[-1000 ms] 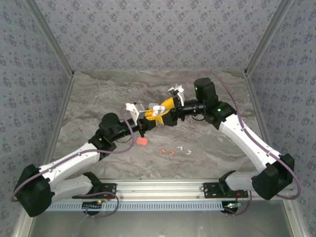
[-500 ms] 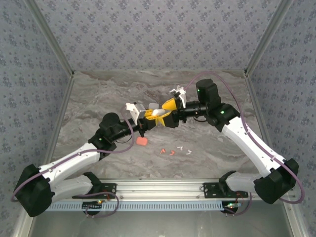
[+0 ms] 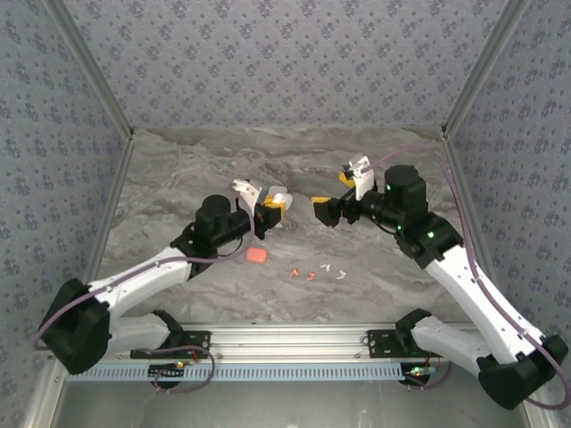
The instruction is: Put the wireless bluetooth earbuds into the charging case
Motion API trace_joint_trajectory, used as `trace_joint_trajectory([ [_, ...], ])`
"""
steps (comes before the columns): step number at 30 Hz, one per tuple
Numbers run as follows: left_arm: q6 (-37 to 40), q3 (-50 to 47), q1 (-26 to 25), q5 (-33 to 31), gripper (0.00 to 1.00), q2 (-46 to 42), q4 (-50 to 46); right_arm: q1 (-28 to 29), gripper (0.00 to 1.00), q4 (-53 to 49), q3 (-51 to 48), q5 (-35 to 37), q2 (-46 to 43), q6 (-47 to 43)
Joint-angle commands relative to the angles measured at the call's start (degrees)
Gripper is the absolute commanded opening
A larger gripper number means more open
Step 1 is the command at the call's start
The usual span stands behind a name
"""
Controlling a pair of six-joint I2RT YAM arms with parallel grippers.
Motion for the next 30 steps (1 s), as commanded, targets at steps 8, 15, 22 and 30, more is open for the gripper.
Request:
trace_joint_trajectory([
  [8,-17.95,7.6,6.92,1.32,0.0,18.72,-3.35,-0.21,1.0,9.29,-5.03,-1.38,-1.62,4.69],
  [15,-23.82,12.66,9.2,6.88,0.02,30.06,-4.12,-0.29,1.0,8.18,-4.82,-1.04,-0.27,4.83],
  [22,-25.65,14.54,9.38,7.36,0.1,35.21,-4.11,-0.1,1.0,7.99,-4.07,-1.99,1.75,4.83],
  [30,-27.33,14.83,9.47,6.3,0.26,38.66,-3.69,-0.12,1.0,6.08,-2.89,-1.32,2.74,4.13],
])
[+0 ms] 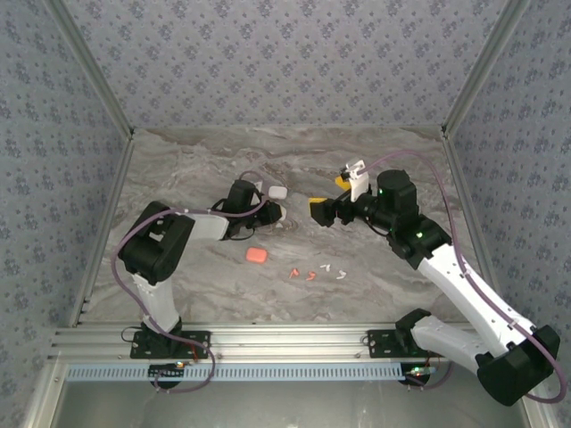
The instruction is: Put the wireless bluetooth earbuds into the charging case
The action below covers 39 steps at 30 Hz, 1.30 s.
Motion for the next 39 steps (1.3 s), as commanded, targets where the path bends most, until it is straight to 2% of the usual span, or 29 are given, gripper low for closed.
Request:
trace_joint_trajectory([
  [1,-0.64,1.22,0.21,-0.01,0.28,1.43,-0.11,-0.08,1.0,-1.11,2.3,0.13,0.16,0.06],
  [6,1.51,1.43,0.42,-2.47,0.49,0.72,-3.33,-0.35,1.0,-3.4,3.18,1.44,1.32,0.61],
  [17,7.66,1.63,1.35,-9.43,0.66,-8.93,-11.59,-0.11,1.0,-8.91,5.07,3.59,5.26,0.36],
  [22,10.02,-1.9,1.45,-13.46,0.73,-18.55,-11.32,5.41,1.0,-15.84,8.22,7.78,9.63,-4.59],
  [26,11.32,-5.38,2.53,-18.42,0.85,-27.63,-13.03,11.67,1.0,-18.78,9.87,11.08,15.17,-5.87],
  [29,10.32,-7.67,6.04,-18.45,0.93,-32.98,-14.18,15.59,1.0,-19.12,11.08,12.32,21.1,-6.09],
  [33,7.81,-11.03,12.41,-15.0,0.99,-38.27,-14.86,19.39,1.0,-19.09,13.77,12.8,28.84,-6.96],
  [39,6.03,-15.03,19.95,-9.86,0.99,-43.37,-15.85,22.32,0.99,-20.06,19.79,12.93,40.86,-9.59],
])
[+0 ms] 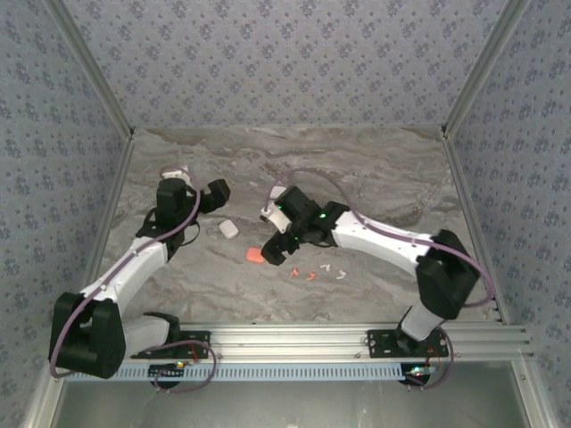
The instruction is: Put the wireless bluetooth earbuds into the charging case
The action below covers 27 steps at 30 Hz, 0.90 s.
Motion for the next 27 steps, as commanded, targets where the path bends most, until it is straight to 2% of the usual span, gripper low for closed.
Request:
trace_joint_trajectory([
  [1,-1.74,-1.65,2.89,4.15,0.99,-2.98,-1.62,1.26,0.98,-2.52,4.82,1.36,5.3,-2.74],
  [7,-2.69,-4.33,4.89,3.48,0.99,-6.39,-2.61,3.63,0.96,-3.8,10.6,1.69,15.45,-5.68],
  [15,-2.9,-5.37,5.34,3.83,0.99,-6.62,-2.64,6.23,0.89,-5.16,16.01,4.28,23.86,-8.26],
  [21,-3.03,-5.5,5.51,3.95,0.99,-6.62,-2.35,7.52,0.76,-5.86,16.35,7.05,26.78,-8.48],
  [27,-2.73,-5.5,5.61,4.47,0.99,-6.63,-2.77,7.71,0.63,-5.85,14.16,8.65,25.93,-9.21],
])
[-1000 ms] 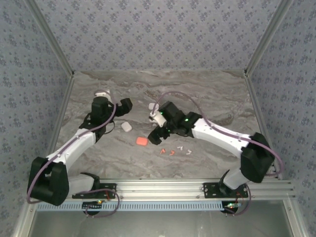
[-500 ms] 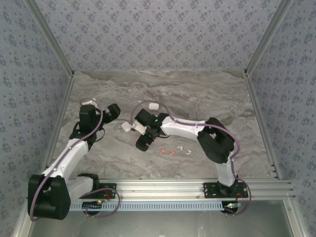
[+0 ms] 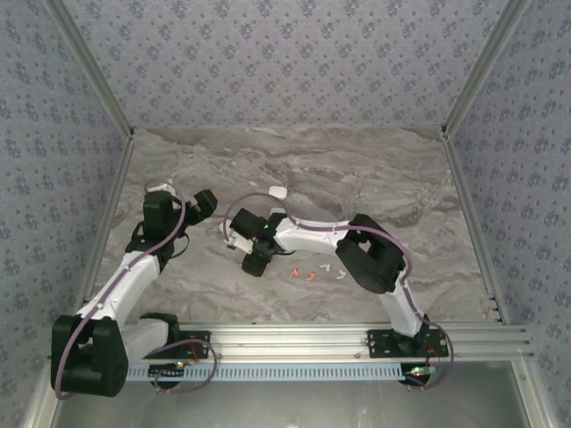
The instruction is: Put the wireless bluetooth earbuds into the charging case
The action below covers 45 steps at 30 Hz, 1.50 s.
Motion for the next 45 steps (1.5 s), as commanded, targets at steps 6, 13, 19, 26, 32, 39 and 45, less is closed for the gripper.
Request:
trace_joint_trajectory([
  [6,0.24,0.03,0.42,1.55,0.99,-0.99,-0.69,-0.63,0.56,-4.12,-2.7,2.06,-1.02,-2.19],
  [13,1.34,1.01,0.45,4.21,0.99,-0.9,-0.66,-1.09,0.39,-1.46,-4.82,2.54,-4.44,-2.53],
  [19,3.53,3.98,0.42,14.3,0.93,-0.74,-0.7,-3.98,0.38,4.95,-10.99,4.27,-17.04,-3.52],
  [26,4.09,10.23,-1.11,32.27,0.88,0.11,0.08,-7.38,0.37,12.32,-16.94,7.28,-33.75,-9.58],
  [32,6.52,14.93,-6.93,36.8,0.85,-0.07,-1.29,-7.87,0.37,16.78,-19.93,9.85,-43.07,-16.2],
  [39,7.88,18.1,-13.07,40.38,0.8,2.37,-0.71,-7.57,0.37,18.81,-19.49,10.47,-45.72,-20.59],
  [45,8.56,19.64,-16.52,42.11,0.76,4.69,-0.01,-7.17,0.37,18.76,-18.39,10.63,-45.2,-21.09],
])
